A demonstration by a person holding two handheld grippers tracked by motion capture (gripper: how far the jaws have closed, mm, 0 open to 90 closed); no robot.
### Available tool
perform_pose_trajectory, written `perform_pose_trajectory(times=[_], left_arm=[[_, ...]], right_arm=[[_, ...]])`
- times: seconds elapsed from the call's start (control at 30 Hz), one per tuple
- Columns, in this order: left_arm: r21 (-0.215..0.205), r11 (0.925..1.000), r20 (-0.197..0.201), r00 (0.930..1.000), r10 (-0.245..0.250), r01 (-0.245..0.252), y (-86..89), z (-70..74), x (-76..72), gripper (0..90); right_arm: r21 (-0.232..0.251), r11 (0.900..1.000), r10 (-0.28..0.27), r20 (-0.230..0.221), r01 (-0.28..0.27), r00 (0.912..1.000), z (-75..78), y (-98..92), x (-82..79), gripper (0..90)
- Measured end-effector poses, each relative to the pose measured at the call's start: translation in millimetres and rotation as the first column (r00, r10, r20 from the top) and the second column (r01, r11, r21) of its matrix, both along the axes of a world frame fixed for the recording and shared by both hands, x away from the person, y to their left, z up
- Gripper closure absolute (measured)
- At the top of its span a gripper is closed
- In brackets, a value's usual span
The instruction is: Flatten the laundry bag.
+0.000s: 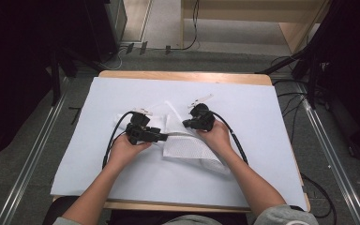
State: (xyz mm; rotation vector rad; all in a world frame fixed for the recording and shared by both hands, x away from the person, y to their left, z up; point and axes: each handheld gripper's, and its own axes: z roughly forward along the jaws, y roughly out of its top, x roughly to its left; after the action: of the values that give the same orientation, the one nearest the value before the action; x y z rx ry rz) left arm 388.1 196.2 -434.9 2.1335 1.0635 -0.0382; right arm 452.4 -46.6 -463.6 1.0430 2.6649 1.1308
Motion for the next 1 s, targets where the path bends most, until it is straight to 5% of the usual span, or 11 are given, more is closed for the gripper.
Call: perform_pose_trajectory(times=[0.4,0.73,0.87,1.0], left_arm=[[0.053,0.9977,-0.017,0.9990,-0.041,0.042,-23.0,-17.9,5.2,48.9],[0.079,0.9931,-0.021,0.9961,-0.085,0.087,-31.3,-22.7,3.8,90.0],[0.090,0.9917,-0.020,0.9957,-0.091,0.092,-32.2,-20.7,3.6,90.0],[0.058,0.9952,-0.027,0.9967,-0.077,0.079,-28.0,-16.6,3.5,90.0]], right_arm=[[-0.010,1.000,-0.004,-0.005,0.004,1.0000,0.5,-2.8,-4.5,90.0],[-0.009,1.000,-0.007,-0.015,0.007,0.9999,-1.8,-3.2,-4.7,90.0],[-0.007,1.000,-0.008,-0.017,0.008,0.9998,-1.8,-3.5,-4.6,90.0],[-0.007,1.000,-0.011,-0.022,0.011,0.9997,-1.4,-4.0,-4.6,90.0]])
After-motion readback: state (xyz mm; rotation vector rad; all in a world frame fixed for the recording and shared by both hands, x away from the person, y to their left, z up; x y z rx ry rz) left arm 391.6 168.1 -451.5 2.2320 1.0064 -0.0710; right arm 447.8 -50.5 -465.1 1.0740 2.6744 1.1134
